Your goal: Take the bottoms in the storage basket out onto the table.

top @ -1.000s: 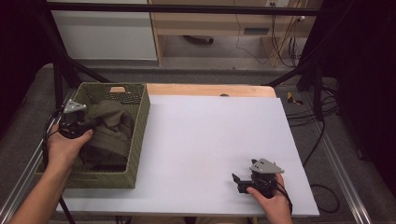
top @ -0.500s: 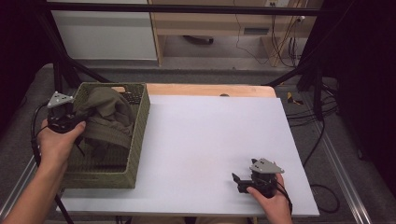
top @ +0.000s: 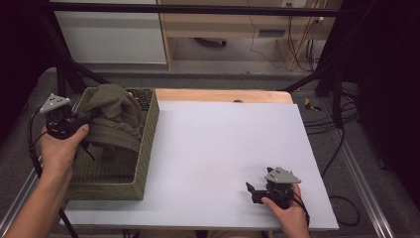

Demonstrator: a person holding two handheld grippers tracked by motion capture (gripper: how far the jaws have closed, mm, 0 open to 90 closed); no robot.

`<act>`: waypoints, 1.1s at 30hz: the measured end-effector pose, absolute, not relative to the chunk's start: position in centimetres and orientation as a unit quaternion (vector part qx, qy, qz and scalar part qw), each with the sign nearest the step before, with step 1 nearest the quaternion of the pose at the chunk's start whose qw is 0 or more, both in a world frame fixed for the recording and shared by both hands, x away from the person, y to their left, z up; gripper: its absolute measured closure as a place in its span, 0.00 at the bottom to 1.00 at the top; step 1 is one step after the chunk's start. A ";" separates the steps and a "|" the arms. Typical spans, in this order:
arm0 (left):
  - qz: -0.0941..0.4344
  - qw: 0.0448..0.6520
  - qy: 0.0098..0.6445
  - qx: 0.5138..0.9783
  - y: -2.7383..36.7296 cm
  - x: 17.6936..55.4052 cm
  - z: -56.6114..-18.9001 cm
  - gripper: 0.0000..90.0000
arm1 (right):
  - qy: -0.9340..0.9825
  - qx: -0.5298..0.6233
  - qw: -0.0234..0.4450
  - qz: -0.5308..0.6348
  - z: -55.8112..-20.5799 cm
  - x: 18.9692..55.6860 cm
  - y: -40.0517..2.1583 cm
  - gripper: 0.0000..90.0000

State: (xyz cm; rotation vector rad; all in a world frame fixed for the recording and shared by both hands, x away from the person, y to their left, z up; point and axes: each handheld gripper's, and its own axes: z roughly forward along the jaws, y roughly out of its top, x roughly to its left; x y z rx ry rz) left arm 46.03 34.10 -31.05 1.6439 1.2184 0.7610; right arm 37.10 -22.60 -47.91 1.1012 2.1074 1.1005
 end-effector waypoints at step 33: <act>0.313 0.515 0.477 0.640 33.4 45.3 -27.4 0.91 | 0.774 0.407 0.259 0.409 -47.8 37.0 -22.8 0.10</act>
